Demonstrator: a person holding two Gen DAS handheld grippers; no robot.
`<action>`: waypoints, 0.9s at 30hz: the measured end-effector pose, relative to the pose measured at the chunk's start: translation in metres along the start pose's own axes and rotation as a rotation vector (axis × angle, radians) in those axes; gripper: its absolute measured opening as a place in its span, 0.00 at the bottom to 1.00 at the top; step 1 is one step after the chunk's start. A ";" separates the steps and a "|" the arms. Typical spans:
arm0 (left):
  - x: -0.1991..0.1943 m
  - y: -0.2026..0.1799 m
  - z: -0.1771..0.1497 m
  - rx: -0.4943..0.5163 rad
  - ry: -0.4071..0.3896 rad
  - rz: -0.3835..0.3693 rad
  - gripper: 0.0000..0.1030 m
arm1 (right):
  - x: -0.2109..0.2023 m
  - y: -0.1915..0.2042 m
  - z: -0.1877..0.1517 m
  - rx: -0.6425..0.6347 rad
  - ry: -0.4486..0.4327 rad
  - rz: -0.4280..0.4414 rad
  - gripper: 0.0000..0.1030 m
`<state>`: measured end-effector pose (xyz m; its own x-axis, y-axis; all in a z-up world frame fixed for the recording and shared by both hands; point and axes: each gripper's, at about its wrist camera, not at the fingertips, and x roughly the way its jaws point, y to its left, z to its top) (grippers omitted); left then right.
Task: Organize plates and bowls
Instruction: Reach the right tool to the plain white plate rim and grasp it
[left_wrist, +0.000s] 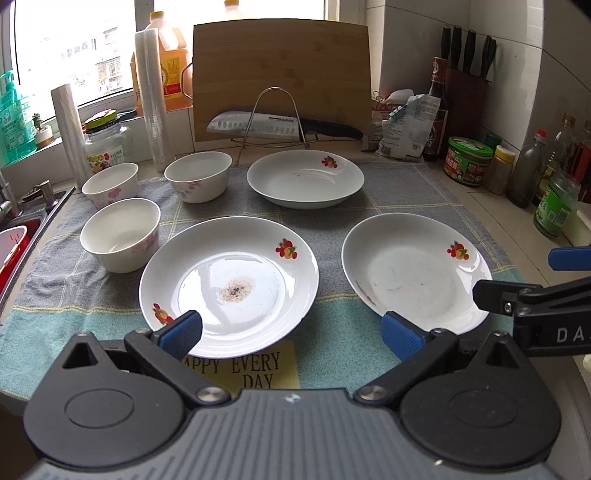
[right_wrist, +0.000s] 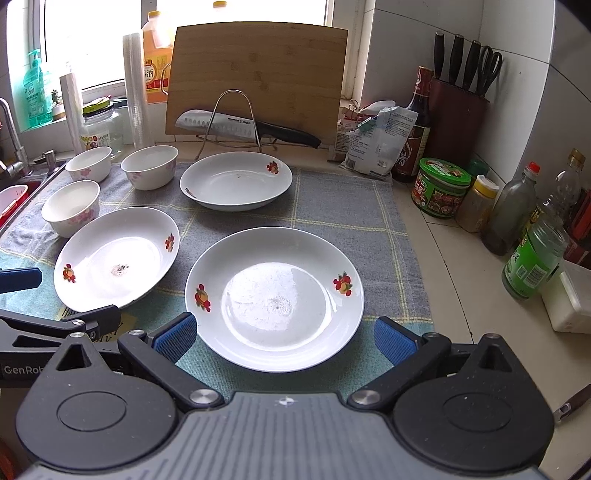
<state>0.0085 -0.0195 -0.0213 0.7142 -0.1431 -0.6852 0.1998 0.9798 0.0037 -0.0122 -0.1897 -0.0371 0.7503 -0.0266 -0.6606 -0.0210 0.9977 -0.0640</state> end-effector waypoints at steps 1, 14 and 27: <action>0.002 -0.001 0.000 0.008 0.001 -0.008 0.99 | 0.000 -0.002 -0.001 0.007 -0.007 0.003 1.00; 0.042 -0.038 -0.020 0.163 0.065 -0.197 0.99 | 0.013 -0.031 -0.013 0.084 0.002 -0.041 1.00; 0.086 -0.067 -0.025 0.273 0.137 -0.267 0.99 | 0.035 -0.058 -0.023 0.159 0.078 -0.111 1.00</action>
<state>0.0392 -0.0942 -0.0988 0.5209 -0.3492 -0.7789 0.5501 0.8351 -0.0065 0.0000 -0.2498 -0.0734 0.6886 -0.1355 -0.7123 0.1683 0.9854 -0.0247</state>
